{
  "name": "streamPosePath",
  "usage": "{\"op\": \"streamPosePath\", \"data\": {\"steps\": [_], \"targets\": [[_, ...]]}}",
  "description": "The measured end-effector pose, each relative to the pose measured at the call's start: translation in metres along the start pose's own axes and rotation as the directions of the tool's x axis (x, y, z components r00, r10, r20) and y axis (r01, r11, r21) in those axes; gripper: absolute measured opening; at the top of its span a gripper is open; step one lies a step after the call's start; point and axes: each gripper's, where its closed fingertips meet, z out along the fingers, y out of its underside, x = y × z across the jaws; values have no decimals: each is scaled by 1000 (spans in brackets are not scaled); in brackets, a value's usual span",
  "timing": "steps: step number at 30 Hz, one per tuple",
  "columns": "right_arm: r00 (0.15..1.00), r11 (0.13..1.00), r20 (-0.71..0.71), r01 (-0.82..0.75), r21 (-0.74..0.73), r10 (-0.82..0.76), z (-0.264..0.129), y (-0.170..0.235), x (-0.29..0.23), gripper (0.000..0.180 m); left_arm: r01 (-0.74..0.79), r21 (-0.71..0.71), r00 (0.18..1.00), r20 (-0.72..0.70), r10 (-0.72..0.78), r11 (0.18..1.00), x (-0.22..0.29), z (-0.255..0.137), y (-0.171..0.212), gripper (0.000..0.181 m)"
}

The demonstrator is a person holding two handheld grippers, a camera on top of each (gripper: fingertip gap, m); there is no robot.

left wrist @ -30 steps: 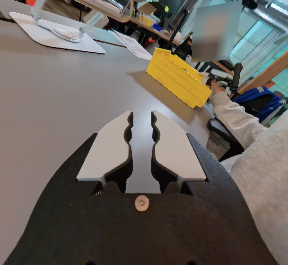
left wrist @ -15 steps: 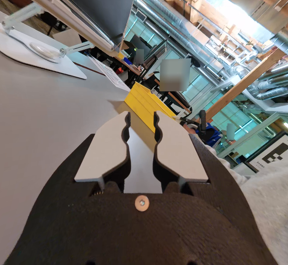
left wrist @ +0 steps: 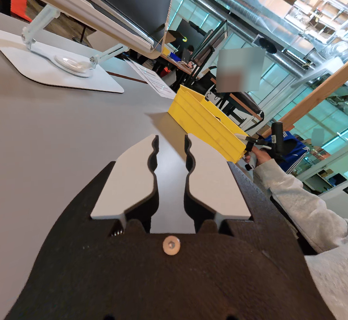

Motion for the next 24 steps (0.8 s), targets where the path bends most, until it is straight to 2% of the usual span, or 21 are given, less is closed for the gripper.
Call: {"op": "streamPosePath", "data": {"steps": [1, 8, 11, 15, 18, 24], "targets": [[999, 999, 29, -35, -6, 35, 2, 0, -1, 29, 4, 3, 1000, 7, -4, 1000, 0, -2, 1, 28], [979, 982, 81, -182, -49, 185, 14, 6, -7, 40, 110, -78, 994, -19, -112, 991, 8, -9, 29, 29], [981, 983, 74, -175, -46, 178, 14, 6, -8, 43, 128, -54, 991, -28, -130, 990, 12, -18, 29, 29], [981, 982, 56, -182, -56, 185, 22, 6, -4, 42, 88, -23, 996, 31, -87, 996, 3, -33, 22, 29], [977, 972, 35, -206, -112, 211, 34, 12, 0, 48, 94, -2, 994, 56, -94, 996, -9, -41, 17, 30], [984, 976, -3, -179, -127, 180, 38, 12, 8, 30, 135, 100, 989, 45, -140, 986, -14, -51, 1, 32]]}}
